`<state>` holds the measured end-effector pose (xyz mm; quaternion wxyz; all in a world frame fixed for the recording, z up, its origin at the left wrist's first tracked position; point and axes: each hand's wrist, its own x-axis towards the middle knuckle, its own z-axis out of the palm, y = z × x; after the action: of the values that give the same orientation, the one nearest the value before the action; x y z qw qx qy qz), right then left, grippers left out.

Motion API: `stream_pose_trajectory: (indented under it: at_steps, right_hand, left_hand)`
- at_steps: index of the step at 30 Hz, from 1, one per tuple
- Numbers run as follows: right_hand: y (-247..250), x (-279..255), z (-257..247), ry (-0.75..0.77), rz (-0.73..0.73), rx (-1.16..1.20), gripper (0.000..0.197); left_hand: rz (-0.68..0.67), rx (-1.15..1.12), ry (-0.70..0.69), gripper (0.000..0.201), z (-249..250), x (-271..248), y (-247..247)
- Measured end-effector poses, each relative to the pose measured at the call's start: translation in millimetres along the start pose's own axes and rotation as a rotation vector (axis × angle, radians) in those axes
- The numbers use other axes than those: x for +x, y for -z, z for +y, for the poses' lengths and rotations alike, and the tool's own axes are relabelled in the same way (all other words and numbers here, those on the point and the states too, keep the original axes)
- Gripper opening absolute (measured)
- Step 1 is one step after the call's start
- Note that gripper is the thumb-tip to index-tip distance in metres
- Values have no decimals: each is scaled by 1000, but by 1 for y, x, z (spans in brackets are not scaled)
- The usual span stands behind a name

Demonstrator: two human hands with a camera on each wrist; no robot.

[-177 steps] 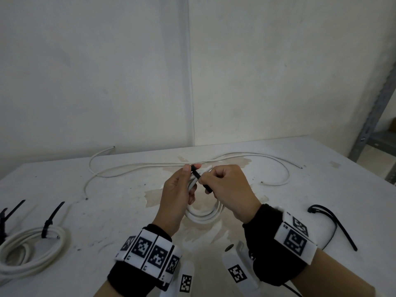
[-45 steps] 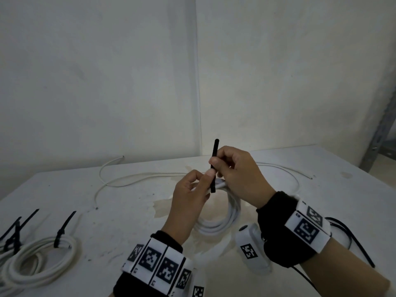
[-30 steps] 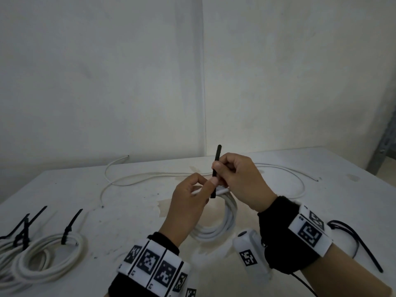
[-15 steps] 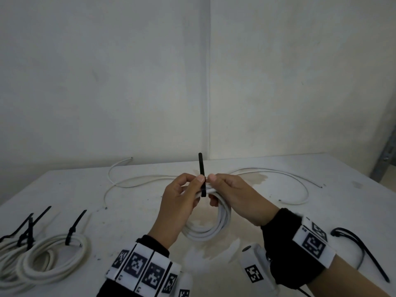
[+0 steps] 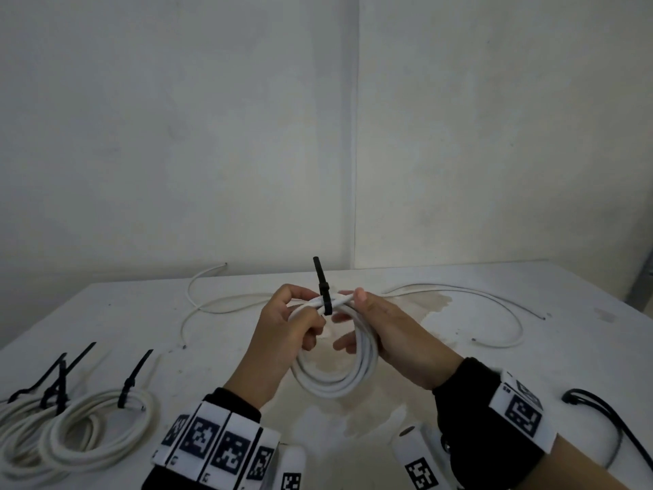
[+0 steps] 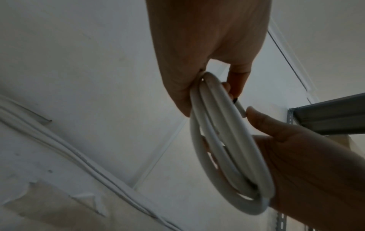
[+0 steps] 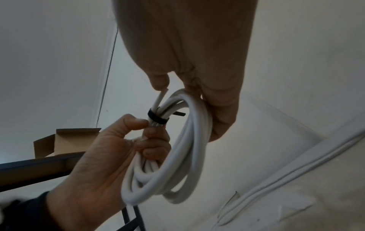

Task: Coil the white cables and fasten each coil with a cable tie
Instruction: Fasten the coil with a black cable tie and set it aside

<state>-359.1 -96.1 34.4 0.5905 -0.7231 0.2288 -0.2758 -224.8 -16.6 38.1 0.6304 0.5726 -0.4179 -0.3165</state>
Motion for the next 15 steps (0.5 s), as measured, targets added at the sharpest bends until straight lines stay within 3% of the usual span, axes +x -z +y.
stream_pose_trajectory:
  at_steps: [5,10,15]
  right_hand:
    - [-18,12,9,46,103,109,24]
    - [-36,22,20,36,123,171,26]
    - [-61,33,26,-28,67,69,29]
  left_hand:
    - [29,39,31,17,-6,-3,24]
    - [-8,76,135,17,-13,-17,54]
    - [31,163,88,22,-13,-26,83]
